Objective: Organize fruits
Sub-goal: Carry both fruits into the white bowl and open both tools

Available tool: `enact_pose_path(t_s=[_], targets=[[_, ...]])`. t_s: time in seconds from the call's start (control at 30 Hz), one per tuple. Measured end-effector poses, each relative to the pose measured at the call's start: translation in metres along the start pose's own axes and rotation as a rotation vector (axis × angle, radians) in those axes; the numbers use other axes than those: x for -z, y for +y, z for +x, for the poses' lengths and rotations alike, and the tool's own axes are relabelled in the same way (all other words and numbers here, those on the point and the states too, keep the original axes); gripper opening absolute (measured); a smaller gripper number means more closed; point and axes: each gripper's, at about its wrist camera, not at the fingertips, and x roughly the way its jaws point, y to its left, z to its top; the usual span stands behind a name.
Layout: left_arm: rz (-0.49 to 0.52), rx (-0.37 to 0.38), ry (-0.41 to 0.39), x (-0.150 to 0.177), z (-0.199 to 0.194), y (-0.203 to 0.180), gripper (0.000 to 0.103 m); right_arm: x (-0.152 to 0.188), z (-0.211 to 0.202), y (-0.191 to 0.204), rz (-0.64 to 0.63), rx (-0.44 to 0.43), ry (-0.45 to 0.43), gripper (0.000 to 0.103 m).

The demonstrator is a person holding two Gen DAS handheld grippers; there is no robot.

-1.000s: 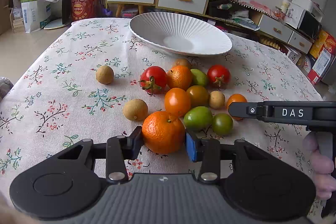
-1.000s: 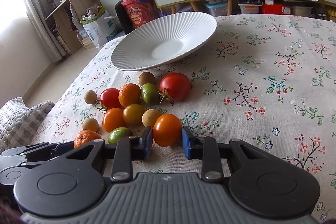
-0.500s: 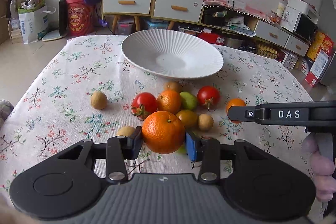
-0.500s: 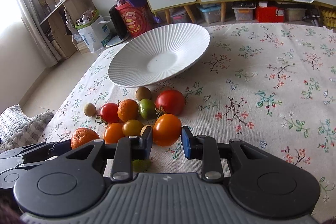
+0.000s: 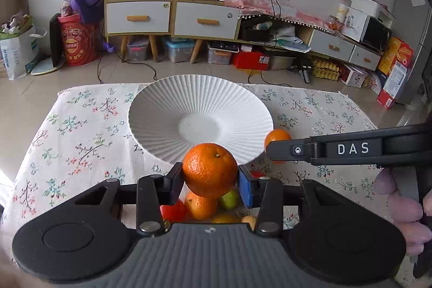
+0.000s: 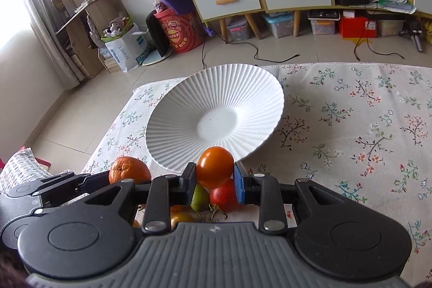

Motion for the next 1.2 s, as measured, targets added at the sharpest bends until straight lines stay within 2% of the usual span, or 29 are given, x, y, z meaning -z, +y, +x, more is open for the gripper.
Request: enact_pose_path(t_s=[0.13,0.53,1.2], targets=[[0.055,-0.001,0.0,-0.007,0.019,-0.001,0.038,-0.012,0.014,-0.003,0.033,-0.023,0.014,0.026],[0.103,-0.048,0.02,-0.017,0.068,0.011,0.038,-0.025,0.053,-0.003,0.035,-0.025,0.037,0.026],[0.13,-0.043,0.016,-0.026,0.081,0.007,0.039,-0.031,0.062,-0.01,0.057,-0.02,0.049,0.028]])
